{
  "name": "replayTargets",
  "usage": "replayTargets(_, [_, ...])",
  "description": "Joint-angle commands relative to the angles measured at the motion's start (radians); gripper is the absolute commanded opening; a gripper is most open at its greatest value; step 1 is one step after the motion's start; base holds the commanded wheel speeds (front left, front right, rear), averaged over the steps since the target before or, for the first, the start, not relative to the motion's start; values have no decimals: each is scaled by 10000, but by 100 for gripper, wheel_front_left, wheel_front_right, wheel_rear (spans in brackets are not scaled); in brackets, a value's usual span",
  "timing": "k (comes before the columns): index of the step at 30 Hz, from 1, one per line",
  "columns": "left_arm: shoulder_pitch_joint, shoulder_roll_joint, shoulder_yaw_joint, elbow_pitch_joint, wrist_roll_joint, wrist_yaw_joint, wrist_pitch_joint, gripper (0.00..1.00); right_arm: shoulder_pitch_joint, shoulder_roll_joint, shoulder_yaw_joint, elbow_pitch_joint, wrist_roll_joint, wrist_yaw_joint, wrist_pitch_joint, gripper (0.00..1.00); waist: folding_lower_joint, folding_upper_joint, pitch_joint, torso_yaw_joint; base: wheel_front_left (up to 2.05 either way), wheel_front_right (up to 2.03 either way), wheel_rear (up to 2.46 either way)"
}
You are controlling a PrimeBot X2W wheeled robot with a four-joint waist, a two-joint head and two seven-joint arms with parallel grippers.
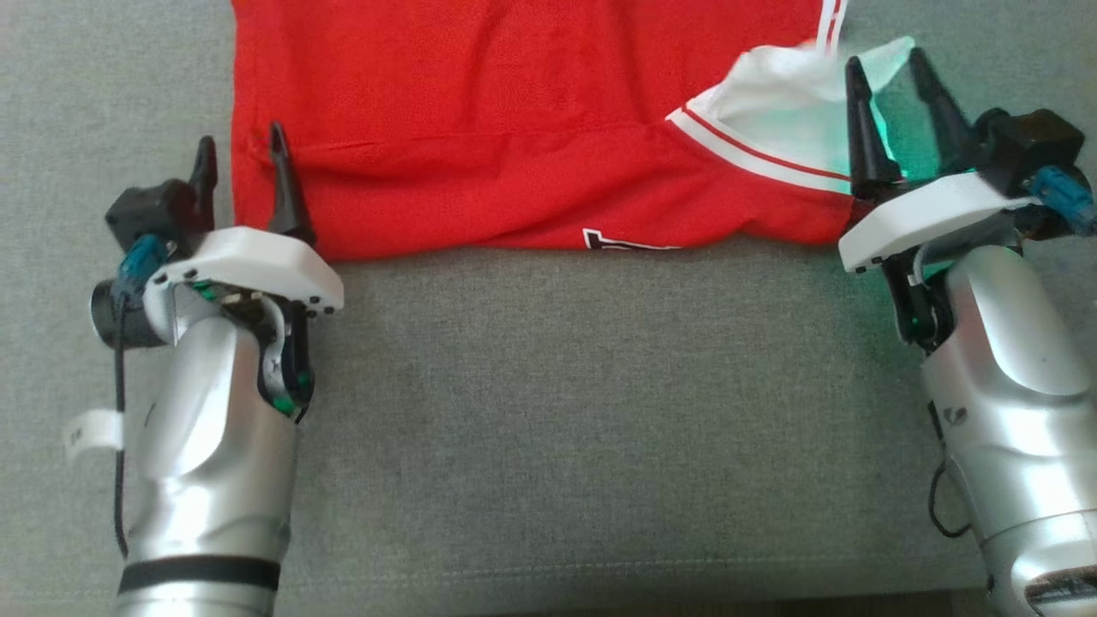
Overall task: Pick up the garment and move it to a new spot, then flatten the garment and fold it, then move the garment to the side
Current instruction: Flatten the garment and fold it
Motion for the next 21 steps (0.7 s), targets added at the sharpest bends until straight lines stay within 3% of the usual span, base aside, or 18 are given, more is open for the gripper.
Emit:
replayTargets(1, [187, 237, 246, -462, -142, 79, -59, 100, -17, 108, 87, -296, 61, 63, -132, 100, -1, 0, -63, 15, 0, 0, 0])
replayTargets(13, [2209, 237, -468, -1590, -801, 481, -59, 100, 2232, 397, -858, -718, 322, 63, -221, 100, -1, 0, -630, 133, 0, 0, 0])
replayTargets(21, [2500, 237, -773, -1628, -896, 581, -59, 100, 2495, 596, -1032, -434, 192, 63, -198, 100, -1, 0, -803, 190, 0, 0, 0])
